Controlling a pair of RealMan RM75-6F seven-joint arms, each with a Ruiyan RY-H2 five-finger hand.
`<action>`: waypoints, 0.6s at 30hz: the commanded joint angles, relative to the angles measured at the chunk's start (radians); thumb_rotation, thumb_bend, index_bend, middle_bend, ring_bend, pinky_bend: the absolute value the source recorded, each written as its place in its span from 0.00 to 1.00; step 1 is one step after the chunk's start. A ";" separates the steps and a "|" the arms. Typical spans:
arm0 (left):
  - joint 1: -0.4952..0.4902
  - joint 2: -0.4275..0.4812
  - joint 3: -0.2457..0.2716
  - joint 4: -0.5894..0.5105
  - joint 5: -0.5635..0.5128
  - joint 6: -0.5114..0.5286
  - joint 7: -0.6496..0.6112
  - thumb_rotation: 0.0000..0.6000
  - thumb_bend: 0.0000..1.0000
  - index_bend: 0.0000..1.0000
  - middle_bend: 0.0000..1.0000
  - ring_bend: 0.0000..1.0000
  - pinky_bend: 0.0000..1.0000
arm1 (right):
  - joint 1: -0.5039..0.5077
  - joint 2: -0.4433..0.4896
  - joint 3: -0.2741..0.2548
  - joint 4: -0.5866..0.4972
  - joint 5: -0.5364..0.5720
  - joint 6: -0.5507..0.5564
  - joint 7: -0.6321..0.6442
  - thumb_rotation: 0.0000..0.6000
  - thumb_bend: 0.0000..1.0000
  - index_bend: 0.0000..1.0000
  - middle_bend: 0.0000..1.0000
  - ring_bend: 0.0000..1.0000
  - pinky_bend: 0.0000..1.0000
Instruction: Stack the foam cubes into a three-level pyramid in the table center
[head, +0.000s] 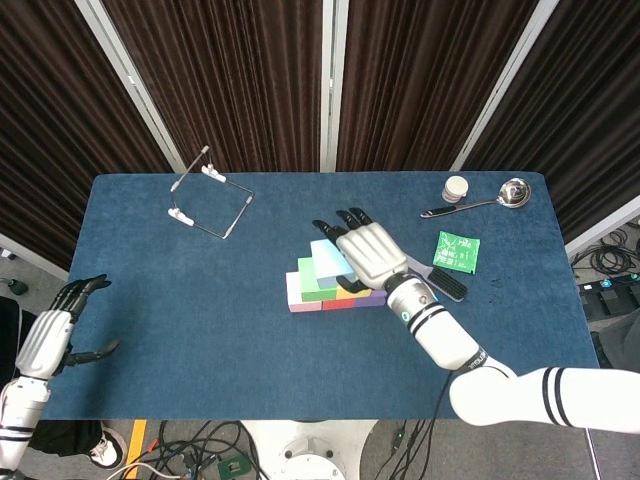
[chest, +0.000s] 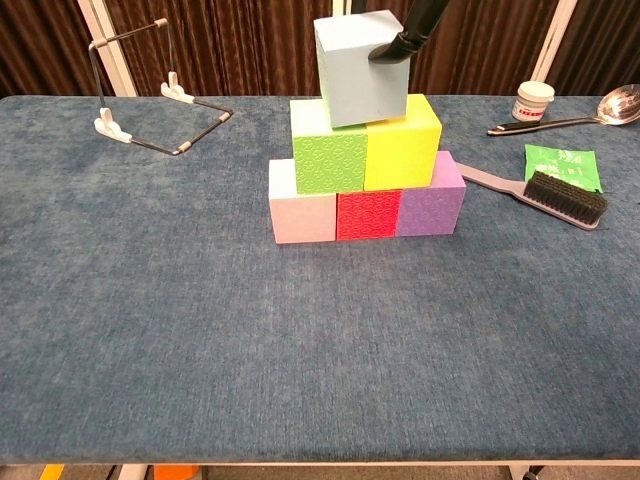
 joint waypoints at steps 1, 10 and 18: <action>0.000 -0.001 0.002 0.006 0.005 0.003 -0.007 1.00 0.21 0.08 0.16 0.06 0.08 | 0.019 0.004 0.003 -0.030 0.045 0.040 -0.035 1.00 0.30 0.00 0.34 0.00 0.00; 0.005 -0.004 0.005 0.027 0.008 0.011 -0.030 1.00 0.21 0.08 0.16 0.06 0.08 | 0.034 -0.012 0.010 -0.044 0.101 0.077 -0.059 1.00 0.30 0.00 0.34 0.00 0.00; 0.004 -0.007 0.005 0.033 0.009 0.010 -0.036 1.00 0.21 0.08 0.16 0.06 0.08 | 0.042 -0.027 0.015 -0.033 0.111 0.068 -0.063 1.00 0.30 0.00 0.34 0.00 0.00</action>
